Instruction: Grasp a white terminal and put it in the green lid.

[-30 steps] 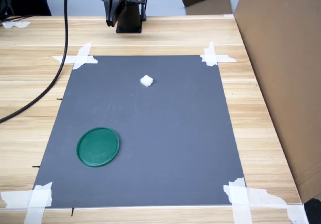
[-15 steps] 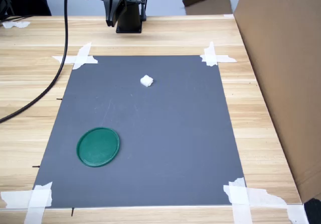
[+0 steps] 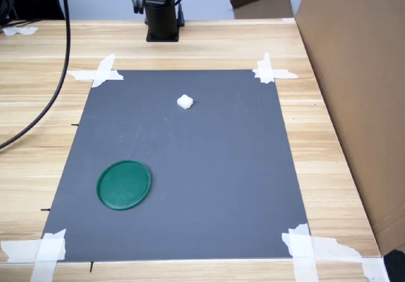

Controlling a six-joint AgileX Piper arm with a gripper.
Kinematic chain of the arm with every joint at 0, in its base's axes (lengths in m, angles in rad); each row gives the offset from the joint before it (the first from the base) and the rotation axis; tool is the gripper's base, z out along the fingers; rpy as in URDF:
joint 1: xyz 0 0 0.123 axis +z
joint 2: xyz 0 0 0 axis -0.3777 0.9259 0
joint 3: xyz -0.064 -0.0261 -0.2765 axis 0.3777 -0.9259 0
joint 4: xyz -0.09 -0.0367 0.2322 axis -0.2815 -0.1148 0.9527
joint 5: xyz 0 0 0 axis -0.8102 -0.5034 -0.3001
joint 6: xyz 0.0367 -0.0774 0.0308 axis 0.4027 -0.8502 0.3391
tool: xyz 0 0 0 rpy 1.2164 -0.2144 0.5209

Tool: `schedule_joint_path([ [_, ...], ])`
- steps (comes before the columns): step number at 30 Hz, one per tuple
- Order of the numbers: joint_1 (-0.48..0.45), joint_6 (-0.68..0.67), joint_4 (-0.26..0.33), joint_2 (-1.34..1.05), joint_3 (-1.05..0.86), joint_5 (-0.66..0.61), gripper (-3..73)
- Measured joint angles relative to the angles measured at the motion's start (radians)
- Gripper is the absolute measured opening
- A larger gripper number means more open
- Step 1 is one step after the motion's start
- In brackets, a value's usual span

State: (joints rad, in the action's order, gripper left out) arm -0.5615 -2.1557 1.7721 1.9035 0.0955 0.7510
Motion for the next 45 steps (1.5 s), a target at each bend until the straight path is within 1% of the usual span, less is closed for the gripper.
schedule_joint_path([
  [2, 0.0, -0.02, -0.033, 0.054, 0.074, -0.112, -2.8],
  [3, 0.0, -0.027, -0.054, 0.102, 0.141, -0.199, -2.8],
  [5, 0.0, -0.031, -0.073, 0.145, 0.191, -0.284, -2.8],
  [7, 0.0, -0.044, -0.116, 0.217, 0.276, -0.399, -2.8],
  [9, 0.0, -0.045, -0.149, 0.253, 0.302, -0.44, -2.8],
  [11, 0.0, -0.046, -0.199, 0.307, 0.332, -0.494, -2.8],
  [13, 0.0, -0.046, -0.21, 0.341, 0.349, -0.536, -2.8],
  [14, 0.0, -0.054, -0.21, 0.379, 0.371, -0.589, -2.8],
  [15, 0.0, -0.061, -0.204, 0.406, 0.389, -0.633, -2.8],
  [18, 0.0, -0.077, -0.193, 0.428, 0.426, -0.696, -2.8],
  [20, 0.0, -0.093, -0.187, 0.43, 0.444, -0.71, -2.8],
  [21, 0.0, -0.112, -0.175, 0.43, 0.464, -0.713, -2.8],
  [24, 0.0, -0.145, -0.112, 0.448, 0.539, -0.718, -2.8],
  [25, 0.0, -0.15, -0.103, 0.46, 0.555, -0.718, -2.8],
  [28, 0.0, -0.157, -0.098, 0.478, 0.571, -0.72, -2.8],
  [33, 0.003, -0.216, -0.096, 0.558, 0.651, -0.728, -2.8],
  [35, 0.024, -0.221, -0.117, 0.562, 0.661, -0.725, -2.8],
  [36, 0.055, -0.22, -0.144, 0.563, 0.664, -0.719, -2.8],
  [37, 0.071, -0.219, -0.152, 0.563, 0.664, -0.718, -2.8],
  [38, 0.139, -0.208, -0.199, 0.563, 0.664, -0.714, -2.8],
  [39, 0.193, -0.186, -0.217, 0.563, 0.666, -0.71, -2.8],
  [42, 0.244, -0.16, -0.218, 0.563, 0.666, -0.699, -2.8],
  [44, 0.3, -0.136, -0.217, 0.563, 0.666, -0.666, -2.8],
  [45, 0.307, -0.131, -0.217, 0.563, 0.666, -0.664, -2.8],
])
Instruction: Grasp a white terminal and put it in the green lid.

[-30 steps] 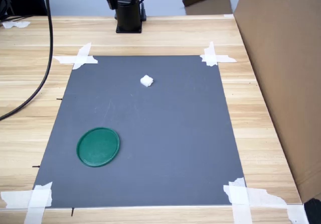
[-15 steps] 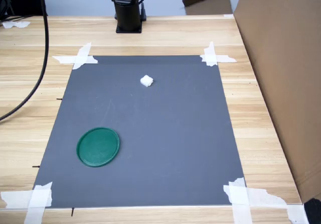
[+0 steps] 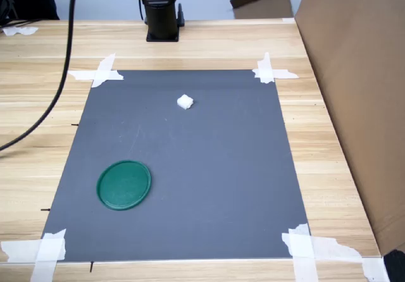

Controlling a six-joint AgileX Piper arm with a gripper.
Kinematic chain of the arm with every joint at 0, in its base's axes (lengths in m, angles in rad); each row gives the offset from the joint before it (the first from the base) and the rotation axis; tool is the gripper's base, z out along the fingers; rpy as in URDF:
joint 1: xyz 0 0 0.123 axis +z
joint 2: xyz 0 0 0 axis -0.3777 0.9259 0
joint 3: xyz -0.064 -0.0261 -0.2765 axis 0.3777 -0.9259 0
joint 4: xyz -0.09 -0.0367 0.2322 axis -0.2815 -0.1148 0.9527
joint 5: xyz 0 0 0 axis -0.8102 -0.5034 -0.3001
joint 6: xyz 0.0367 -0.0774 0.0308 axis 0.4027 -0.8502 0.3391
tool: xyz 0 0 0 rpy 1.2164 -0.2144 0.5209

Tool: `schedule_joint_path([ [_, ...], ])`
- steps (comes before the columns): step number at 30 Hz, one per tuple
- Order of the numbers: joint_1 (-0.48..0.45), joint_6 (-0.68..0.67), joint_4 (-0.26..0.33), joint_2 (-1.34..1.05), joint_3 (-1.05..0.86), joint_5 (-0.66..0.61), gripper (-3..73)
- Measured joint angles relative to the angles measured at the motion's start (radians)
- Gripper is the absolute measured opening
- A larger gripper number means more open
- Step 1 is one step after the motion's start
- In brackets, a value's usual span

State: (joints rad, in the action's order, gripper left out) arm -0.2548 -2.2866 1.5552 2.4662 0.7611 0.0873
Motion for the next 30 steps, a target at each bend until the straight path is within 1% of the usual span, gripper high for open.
schedule_joint_path([
  [3, 0.044, 0.033, 0.0, 0.004, 0.0, 0.002, -2.8],
  [6, 0.068, 0.077, -0.005, 0.04, 0.0, -0.004, -2.8],
  [10, 0.086, 0.103, -0.043, 0.084, 0.0, -0.011, -2.8],
  [11, 0.098, 0.11, -0.048, 0.114, 0.0, -0.012, -2.8],
  [12, 0.119, 0.119, -0.041, 0.123, 0.0, -0.012, -2.8],
  [13, 0.153, 0.137, -0.04, 0.13, 0.0, -0.012, -2.8],
  [15, 0.176, 0.166, -0.052, 0.14, 0.0, -0.012, -2.8],
  [16, 0.194, 0.192, -0.075, 0.156, 0.0, -0.013, -2.8],
  [19, 0.202, 0.207, -0.102, 0.178, 0.0, -0.012, -2.7],
  [20, 0.203, 0.21, -0.133, 0.198, 0.0, 0.0, -2.2],
  [22, 0.203, 0.195, -0.163, 0.214, 0.0, 0.013, -0.4],
  [23, 0.203, 0.178, -0.175, 0.226, 0.0, 0.014, 2.7],
  [25, 0.203, 0.134, -0.18, 0.239, 0.0, 0.021, 8.6],
  [27, 0.203, 0.07, -0.187, 0.261, -0.013, 0.039, 25.5],
  [29, 0.203, 0.043, -0.187, 0.267, -0.017, 0.066, 37.0],
  [30, 0.203, 0.036, -0.187, 0.267, -0.017, 0.078, 40.3],
])
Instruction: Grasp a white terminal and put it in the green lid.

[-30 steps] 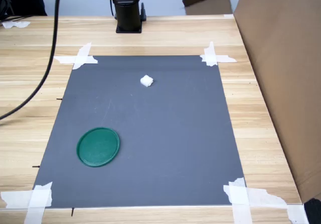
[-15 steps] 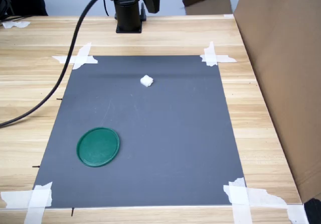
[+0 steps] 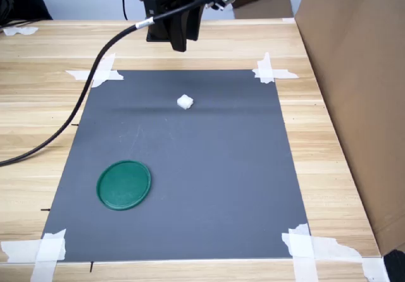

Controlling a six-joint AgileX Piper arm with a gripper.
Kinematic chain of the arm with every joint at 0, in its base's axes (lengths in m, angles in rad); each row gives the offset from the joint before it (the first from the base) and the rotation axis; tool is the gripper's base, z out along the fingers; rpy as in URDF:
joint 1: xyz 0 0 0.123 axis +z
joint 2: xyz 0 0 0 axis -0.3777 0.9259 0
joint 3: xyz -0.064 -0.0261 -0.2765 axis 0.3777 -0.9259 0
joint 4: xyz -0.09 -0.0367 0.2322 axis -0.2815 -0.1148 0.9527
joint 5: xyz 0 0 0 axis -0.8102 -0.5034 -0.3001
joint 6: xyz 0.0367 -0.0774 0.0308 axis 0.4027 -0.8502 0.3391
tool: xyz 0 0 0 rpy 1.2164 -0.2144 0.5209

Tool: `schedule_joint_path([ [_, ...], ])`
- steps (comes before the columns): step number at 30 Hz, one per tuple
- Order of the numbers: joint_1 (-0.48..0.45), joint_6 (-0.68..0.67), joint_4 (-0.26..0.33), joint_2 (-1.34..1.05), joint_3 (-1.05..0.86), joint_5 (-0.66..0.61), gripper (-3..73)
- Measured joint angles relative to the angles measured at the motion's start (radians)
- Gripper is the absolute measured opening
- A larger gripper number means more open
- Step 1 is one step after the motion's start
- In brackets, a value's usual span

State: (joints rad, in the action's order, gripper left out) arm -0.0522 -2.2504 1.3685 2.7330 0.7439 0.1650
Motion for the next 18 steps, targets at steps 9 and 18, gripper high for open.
schedule_joint_path([
  [9, 0.0, -0.017, 0.041, 0.0, -0.007, 0.002, 68.3],
  [18, -0.011, -0.119, 0.001, 0.0, -0.149, 0.068, 68.5],
])
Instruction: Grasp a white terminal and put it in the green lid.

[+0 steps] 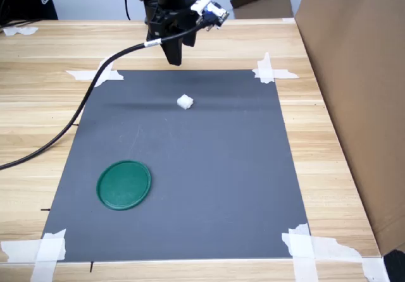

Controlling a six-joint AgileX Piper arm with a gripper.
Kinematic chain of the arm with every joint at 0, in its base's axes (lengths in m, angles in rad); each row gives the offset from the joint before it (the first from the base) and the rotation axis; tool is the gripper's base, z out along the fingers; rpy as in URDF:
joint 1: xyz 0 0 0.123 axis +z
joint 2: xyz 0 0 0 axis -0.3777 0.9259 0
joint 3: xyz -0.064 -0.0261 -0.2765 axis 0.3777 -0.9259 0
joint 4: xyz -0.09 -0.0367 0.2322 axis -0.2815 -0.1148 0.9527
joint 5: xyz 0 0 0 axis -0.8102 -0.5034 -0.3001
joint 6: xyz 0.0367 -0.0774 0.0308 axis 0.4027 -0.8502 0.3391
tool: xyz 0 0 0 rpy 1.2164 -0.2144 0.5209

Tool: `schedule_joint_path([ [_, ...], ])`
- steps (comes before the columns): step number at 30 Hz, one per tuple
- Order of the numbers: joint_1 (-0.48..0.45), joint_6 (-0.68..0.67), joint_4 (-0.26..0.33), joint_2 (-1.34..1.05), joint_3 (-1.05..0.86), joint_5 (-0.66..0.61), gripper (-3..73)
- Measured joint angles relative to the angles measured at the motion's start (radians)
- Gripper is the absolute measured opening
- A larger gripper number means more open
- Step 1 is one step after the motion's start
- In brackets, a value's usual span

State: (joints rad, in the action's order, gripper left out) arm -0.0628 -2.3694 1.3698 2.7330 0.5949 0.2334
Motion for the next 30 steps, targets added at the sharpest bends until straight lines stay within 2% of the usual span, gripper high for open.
schedule_joint_path([
  [3, -0.033, -0.048, 0.0, 0.0, -0.001, 0.014, 68.5],
  [4, -0.066, -0.049, 0.003, 0.0, -0.001, 0.029, 68.5],
  [7, -0.074, -0.033, 0.009, 0.006, -0.001, 0.054, 68.5],
  [12, -0.033, 0.116, 0.023, 0.107, -0.001, 0.096, 68.5],
  [18, -0.012, 0.171, 0.04, 0.133, -0.001, 0.129, 68.5],
  [22, -0.012, 0.173, 0.029, 0.163, -0.001, 0.145, 68.7],
  [25, -0.012, 0.169, -0.002, 0.2, -0.001, 0.174, 68.7],
  [28, -0.012, 0.13, 0.0, 0.218, -0.001, 0.174, 68.7],
  [30, -0.012, 0.051, 0.007, 0.23, -0.001, 0.164, 68.7],
])
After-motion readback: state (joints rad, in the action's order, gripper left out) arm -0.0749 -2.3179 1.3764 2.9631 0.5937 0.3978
